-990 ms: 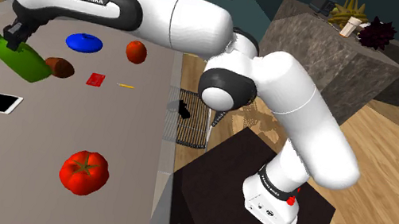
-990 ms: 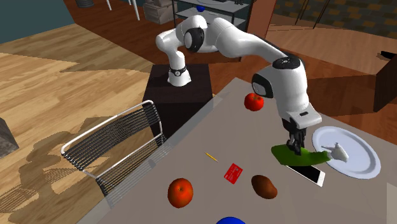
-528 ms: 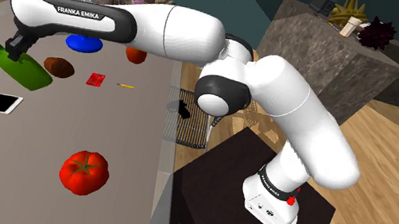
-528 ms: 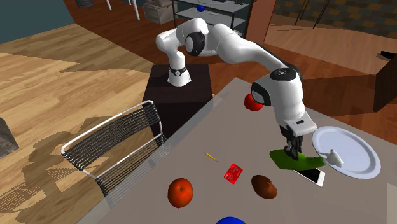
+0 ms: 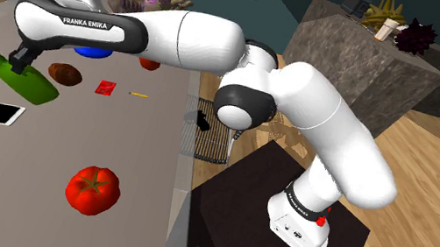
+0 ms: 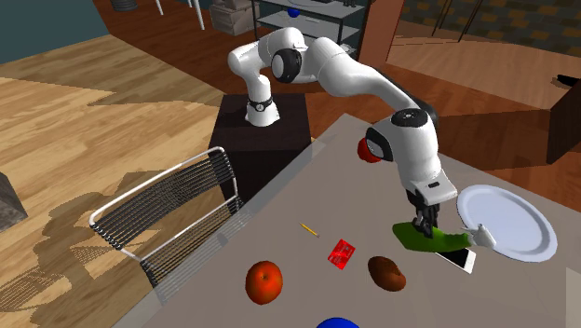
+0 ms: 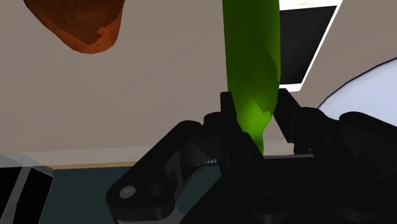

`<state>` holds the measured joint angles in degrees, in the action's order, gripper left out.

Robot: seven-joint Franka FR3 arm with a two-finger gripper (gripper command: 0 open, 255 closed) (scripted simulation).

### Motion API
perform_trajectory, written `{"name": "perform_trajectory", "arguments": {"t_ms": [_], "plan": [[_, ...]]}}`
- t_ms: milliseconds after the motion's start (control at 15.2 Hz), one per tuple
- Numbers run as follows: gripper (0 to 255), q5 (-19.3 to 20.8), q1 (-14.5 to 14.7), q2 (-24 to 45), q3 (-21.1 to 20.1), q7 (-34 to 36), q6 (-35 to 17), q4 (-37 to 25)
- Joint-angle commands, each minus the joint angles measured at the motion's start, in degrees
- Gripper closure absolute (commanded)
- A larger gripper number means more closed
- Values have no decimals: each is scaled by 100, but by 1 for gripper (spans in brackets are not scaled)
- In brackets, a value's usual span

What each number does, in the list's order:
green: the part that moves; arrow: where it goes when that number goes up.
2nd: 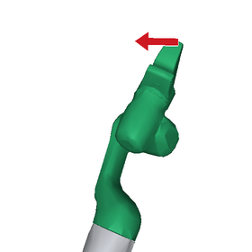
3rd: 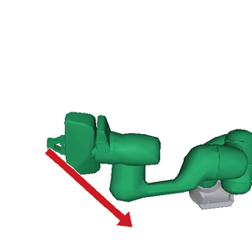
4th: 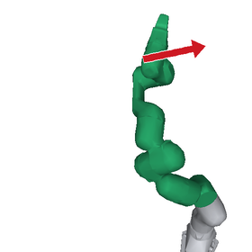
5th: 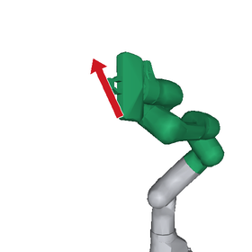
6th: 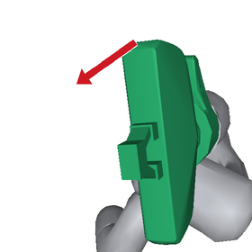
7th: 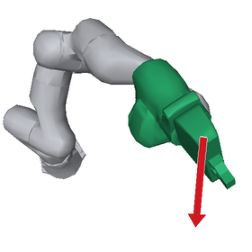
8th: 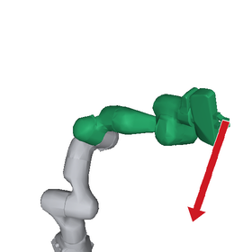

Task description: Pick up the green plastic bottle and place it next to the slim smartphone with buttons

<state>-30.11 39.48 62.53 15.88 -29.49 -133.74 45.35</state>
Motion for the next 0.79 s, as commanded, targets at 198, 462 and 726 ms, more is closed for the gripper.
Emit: {"name": "perform_trajectory", "arguments": {"t_ms": [198, 462, 726], "plan": [[0, 5, -12, 46, 0, 7, 21, -34], [0, 11, -13, 60, 3, 22, 41, -70], [0, -47, 165, -890, 58, -227, -174, 1160]]}}
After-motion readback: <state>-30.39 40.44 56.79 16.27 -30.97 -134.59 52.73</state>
